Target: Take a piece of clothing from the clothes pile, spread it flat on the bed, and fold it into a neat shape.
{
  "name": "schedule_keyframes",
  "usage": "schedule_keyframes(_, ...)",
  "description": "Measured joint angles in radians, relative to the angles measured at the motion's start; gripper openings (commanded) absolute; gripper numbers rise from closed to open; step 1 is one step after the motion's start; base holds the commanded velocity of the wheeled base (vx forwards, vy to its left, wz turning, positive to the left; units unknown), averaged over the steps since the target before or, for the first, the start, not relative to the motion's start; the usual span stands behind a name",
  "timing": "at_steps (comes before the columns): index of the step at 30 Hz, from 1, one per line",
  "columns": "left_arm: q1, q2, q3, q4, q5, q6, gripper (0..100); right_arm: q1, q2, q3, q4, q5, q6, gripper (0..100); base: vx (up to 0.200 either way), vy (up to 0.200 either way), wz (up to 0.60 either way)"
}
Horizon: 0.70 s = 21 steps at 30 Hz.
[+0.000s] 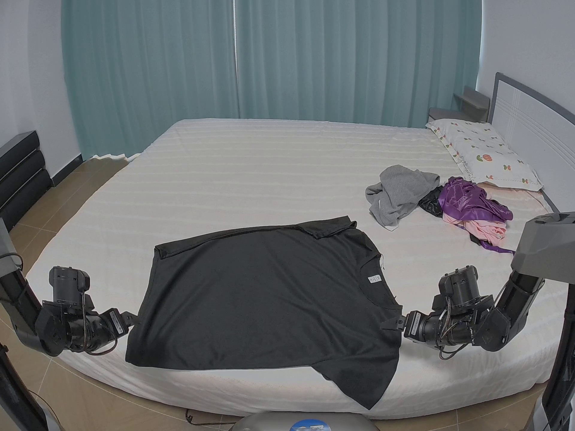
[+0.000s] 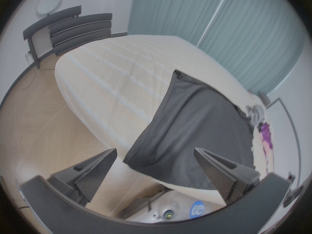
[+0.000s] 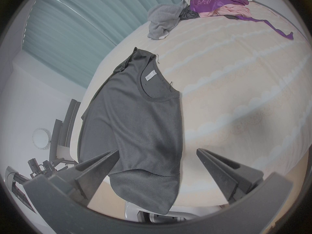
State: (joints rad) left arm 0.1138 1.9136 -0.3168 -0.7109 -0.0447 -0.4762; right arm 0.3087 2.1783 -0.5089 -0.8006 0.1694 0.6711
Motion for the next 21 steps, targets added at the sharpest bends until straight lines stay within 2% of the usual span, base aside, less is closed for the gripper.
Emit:
schedule_keyframes(3,0.000,-0.022,-0.021,-0.002,-0.034,-0.049,100,0.000,-0.005,0.016,-0.023,0.003,0.010,100,0.000,0.000,0.00)
schedule_keyframes(9,-0.001,-0.038,-0.046,0.003,-0.040,-0.058,100,-0.002,-0.014,0.031,-0.033,0.005,0.040,100,0.000,0.000,0.00)
schedule_keyframes(21,0.001,-0.044,-0.054,0.009,-0.041,-0.084,100,-0.003,-0.019,0.042,-0.035,0.005,0.070,100,0.000,0.200,0.00)
